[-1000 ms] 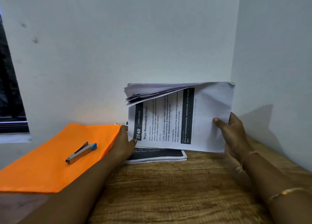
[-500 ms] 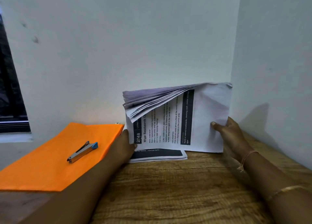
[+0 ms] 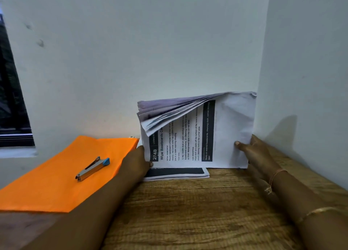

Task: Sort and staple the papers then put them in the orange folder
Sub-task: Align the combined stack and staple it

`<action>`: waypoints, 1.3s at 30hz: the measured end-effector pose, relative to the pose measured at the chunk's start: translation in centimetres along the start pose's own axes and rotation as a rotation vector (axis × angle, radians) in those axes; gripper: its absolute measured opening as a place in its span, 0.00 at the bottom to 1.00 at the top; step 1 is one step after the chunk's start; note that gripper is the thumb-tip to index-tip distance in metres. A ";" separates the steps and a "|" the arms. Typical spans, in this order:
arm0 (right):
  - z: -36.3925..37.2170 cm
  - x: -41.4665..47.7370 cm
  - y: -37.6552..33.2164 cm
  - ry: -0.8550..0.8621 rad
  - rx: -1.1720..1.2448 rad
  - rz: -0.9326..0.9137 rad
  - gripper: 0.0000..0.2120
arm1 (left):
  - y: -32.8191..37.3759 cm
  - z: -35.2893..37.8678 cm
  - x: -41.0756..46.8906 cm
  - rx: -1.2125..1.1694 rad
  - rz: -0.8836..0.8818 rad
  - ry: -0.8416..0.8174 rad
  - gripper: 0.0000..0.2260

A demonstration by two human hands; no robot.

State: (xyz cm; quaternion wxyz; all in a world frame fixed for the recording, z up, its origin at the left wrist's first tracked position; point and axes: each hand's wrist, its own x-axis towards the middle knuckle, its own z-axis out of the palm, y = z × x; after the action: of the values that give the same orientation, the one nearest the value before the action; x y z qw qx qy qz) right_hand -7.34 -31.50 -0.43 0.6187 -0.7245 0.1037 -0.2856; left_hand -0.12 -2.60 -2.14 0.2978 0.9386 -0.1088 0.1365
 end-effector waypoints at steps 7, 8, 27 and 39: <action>-0.1 0.4 -0.1 0.025 -0.054 -0.086 0.15 | 0.2 0.0 0.0 -0.119 0.011 0.092 0.17; -0.1 0.5 -0.1 0.032 -0.035 -0.088 0.16 | 0.3 0.0 0.0 -0.142 0.014 0.110 0.16; -0.8 1.3 0.9 0.117 -0.037 0.063 0.14 | 1.0 -0.6 0.5 -0.883 -0.286 -0.130 0.03; -1.4 1.9 2.3 0.093 -0.280 0.139 0.10 | 0.7 -0.3 1.0 -1.194 -0.587 -0.299 0.05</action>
State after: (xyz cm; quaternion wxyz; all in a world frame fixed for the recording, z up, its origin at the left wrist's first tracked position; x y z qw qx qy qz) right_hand -6.11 -34.11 -2.04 0.5243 -0.7807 0.2209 -0.2583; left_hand 0.56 -3.10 -1.26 0.7710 0.6128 0.0538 -0.1646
